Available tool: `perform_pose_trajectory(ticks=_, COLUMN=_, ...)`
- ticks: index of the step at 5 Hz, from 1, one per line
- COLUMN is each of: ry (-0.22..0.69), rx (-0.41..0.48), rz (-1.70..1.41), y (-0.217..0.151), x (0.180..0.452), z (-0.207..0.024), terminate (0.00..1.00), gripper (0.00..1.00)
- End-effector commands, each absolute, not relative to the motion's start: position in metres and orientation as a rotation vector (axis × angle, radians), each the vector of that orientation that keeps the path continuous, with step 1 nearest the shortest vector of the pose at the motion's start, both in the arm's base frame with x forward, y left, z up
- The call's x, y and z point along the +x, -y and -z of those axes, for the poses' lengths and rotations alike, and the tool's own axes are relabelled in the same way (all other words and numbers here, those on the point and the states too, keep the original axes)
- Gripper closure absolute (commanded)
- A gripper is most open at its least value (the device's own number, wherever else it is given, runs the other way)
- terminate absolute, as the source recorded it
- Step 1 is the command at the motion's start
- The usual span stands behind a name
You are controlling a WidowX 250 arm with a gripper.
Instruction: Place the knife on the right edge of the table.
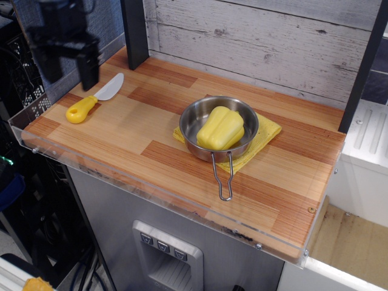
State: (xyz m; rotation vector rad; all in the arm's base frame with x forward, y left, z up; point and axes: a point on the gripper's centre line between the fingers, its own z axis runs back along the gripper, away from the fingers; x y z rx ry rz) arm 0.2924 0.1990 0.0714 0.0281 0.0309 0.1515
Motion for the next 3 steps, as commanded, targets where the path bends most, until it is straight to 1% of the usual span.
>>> perform_pose_trajectory(ticks=1, ry=-0.030, rx=0.114, rz=-0.146, y=-0.202, x=0.305, z=-0.062, terminate=0.00, gripper=0.00)
perform_pose_trajectory(ticks=3, ry=-0.074, rx=0.157, rz=-0.132, y=-0.203, x=0.315, z=-0.034, terminate=0.00, gripper=0.00)
